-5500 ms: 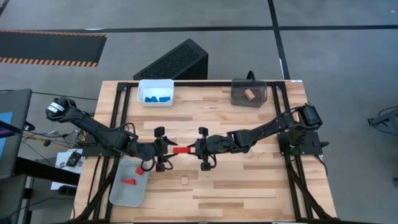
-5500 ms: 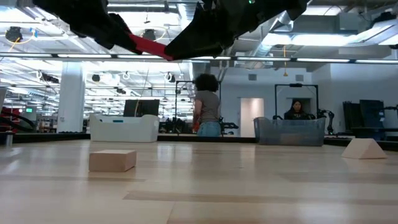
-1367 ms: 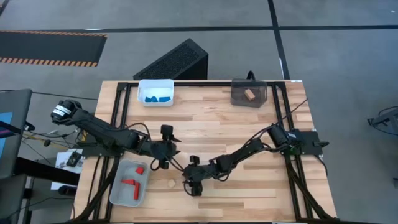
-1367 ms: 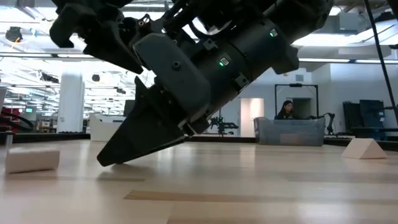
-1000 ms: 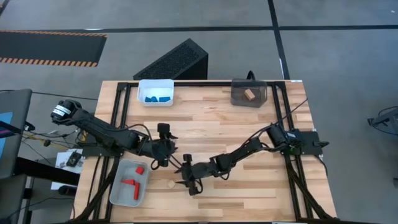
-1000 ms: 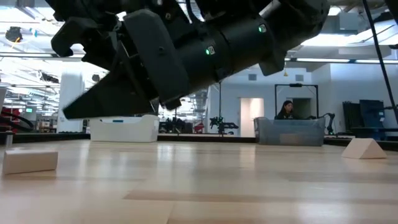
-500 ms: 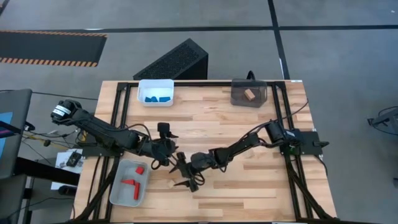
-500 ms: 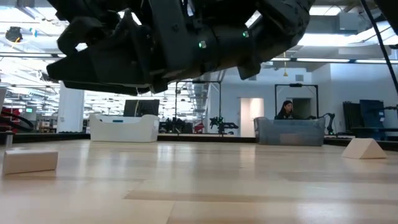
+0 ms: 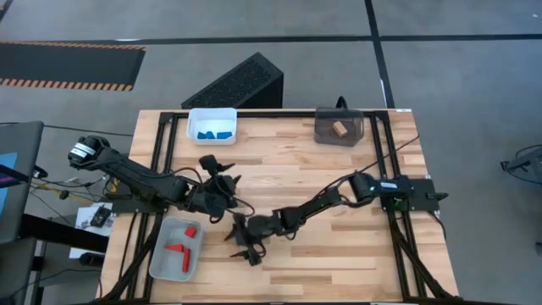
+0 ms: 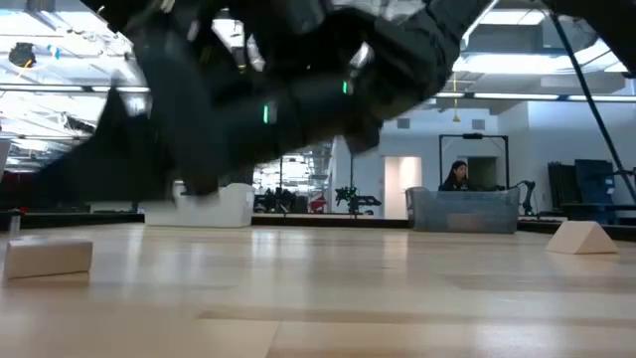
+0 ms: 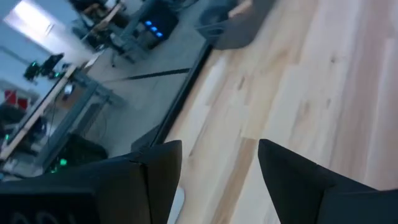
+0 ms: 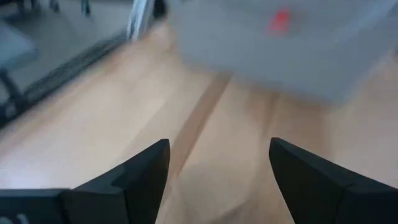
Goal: Sort & place blocks by color
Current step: Put the bottom brown block into the black bin
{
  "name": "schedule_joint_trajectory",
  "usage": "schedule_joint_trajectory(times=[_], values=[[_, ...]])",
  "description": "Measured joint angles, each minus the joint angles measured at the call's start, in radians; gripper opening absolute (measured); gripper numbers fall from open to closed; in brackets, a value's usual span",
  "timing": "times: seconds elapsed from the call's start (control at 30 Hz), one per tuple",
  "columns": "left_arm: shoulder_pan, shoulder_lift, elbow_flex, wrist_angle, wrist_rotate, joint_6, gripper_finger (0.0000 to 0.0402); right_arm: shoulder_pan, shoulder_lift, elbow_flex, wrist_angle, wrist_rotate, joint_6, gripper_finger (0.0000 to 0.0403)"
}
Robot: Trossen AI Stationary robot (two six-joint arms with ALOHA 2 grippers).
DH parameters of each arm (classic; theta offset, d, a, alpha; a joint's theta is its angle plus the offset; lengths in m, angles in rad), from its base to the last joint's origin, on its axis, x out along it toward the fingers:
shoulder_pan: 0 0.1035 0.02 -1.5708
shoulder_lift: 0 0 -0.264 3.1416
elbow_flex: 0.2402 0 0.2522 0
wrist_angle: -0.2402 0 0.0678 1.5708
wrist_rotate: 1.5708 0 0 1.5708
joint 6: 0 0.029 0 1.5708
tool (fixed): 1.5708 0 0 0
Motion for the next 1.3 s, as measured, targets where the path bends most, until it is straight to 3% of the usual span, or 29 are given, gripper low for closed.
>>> schedule_joint_trajectory(times=[0.37,0.5,0.63,0.87,1.1,1.3], values=[[-0.002,-0.100,0.000,-0.226,-0.037,-0.255,0.0203,-0.002,0.036,0.102,-0.288,-0.024,-0.009,0.0302],[-0.002,-0.100,0.000,-0.231,-0.055,-0.282,0.0203,-0.002,0.034,0.105,-0.346,0.014,-0.011,0.0294],[-0.002,-0.100,0.000,-0.232,-0.082,-0.266,0.0203,-0.002,0.026,0.103,-0.357,0.024,-0.003,0.0251],[0.014,-0.126,0.000,-0.218,-0.146,-0.200,0.0203,-0.005,-0.033,0.098,-0.489,0.025,0.000,0.0123],[0.061,-0.232,0.000,-0.219,-0.138,-0.182,0.0203,-0.012,-0.146,0.050,-0.704,0.068,-0.001,0.0120],[0.097,-0.323,0.000,-0.153,-0.137,-0.125,0.0203,-0.018,-0.295,-0.162,-0.704,0.177,0.052,0.0132]])
